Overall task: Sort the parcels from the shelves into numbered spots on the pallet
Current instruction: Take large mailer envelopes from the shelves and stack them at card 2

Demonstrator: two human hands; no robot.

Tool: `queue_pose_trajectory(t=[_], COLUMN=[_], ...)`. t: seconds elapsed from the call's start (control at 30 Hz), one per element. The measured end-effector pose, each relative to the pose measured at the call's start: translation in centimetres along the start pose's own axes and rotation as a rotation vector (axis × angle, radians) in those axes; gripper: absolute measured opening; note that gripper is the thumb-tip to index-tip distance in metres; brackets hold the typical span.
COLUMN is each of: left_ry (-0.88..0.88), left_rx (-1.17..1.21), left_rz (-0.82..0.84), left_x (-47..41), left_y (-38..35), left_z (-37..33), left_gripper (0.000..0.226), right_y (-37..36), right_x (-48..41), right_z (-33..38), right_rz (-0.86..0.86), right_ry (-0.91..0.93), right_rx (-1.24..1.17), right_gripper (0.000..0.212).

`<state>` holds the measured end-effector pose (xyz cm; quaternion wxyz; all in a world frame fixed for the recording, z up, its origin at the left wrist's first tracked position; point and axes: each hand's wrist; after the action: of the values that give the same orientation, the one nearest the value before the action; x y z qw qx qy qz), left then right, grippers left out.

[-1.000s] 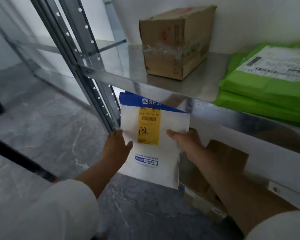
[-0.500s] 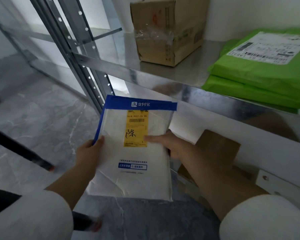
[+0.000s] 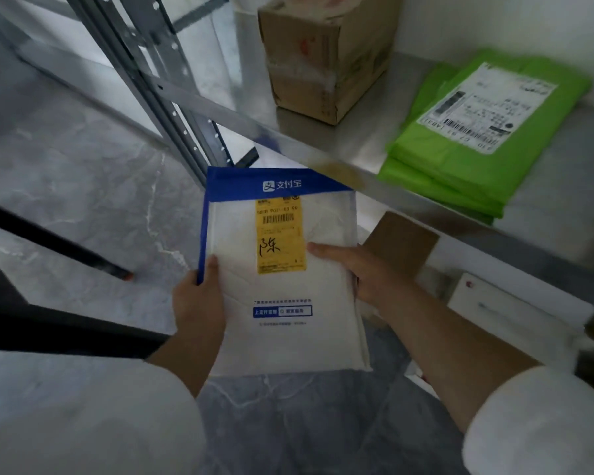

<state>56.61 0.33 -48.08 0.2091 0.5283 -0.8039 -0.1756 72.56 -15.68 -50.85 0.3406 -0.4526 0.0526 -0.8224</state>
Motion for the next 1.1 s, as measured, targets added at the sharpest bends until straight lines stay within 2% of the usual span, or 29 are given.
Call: queue_pose_trajectory(t=[0.17,0.3,0.47,0.5,0.57,0.6,0.7,0.8,0.93,1.0,1.1], left_ry=[0.0,0.032,0.113,0.132,0.15,0.15,0.156,0.189,0.168,0.131,0.1], left_rx=[-0.088,-0.122,-0.162,-0.152,-0.149,-0.154,-0.159,-0.123,-0.102,-0.084,-0.058], left_rz=[0.058,0.076,0.171,0.187,0.22,0.232,0.274,0.32,0.378,0.403,0.452], left_x=[2.1,5.7,10.2,11.0,12.7,13.5,15.7,17.5,19.9,21.5,24.8], left_y=[2.9,6.1,9.8,10.4,11.9,12.9,16.4,19.9,23.7,25.4,28.6], left_z=[-2.4,-3.9,-4.8,-5.1,-6.0,-6.6,-8.7,-11.6,-16.8,-19.0,-21.8], left_gripper=[0.037,0.041,0.046,0.046,0.044,0.041,0.038,0.035,0.032,0.029,0.019], right_y=[-1.0,-2.0,-3.3,-3.8,-4.9,-5.4,-7.3,-9.2,-11.3,-12.0,-12.5], right_x=[5.5,9.6,15.2,16.5,19.6,21.2,25.7,30.2,36.7,40.0,45.5], right_z=[-1.7,-3.1,-3.8,-3.8,-3.9,-4.2,-5.3,-5.5,-3.6,-2.4,-1.2], right_rz=[0.023,0.068,-0.178,-0.219,-0.247,-0.25,-0.269,-0.343,-0.402,-0.384,-0.317], right_ry=[-0.046,-0.077,-0.121,-0.126,-0.14,-0.155,-0.14,-0.123,-0.098,-0.08,-0.073], right_rx=[-0.146,-0.192,-0.055,0.014,0.152,0.192,0.191,0.123,0.066,0.077,0.136], right_gripper=[0.044,0.057,0.074,0.068,0.043,0.041,0.057,0.055,0.069,0.065,0.071])
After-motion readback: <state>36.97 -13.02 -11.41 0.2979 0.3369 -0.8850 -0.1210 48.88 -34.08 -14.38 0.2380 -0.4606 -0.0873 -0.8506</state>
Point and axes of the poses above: each hand's wrist, its own x-axis away from the middle knuckle, its own y-axis out of the back of the hand, z = x × y, and after that the axes turned 9 degrees about -y, right-handed
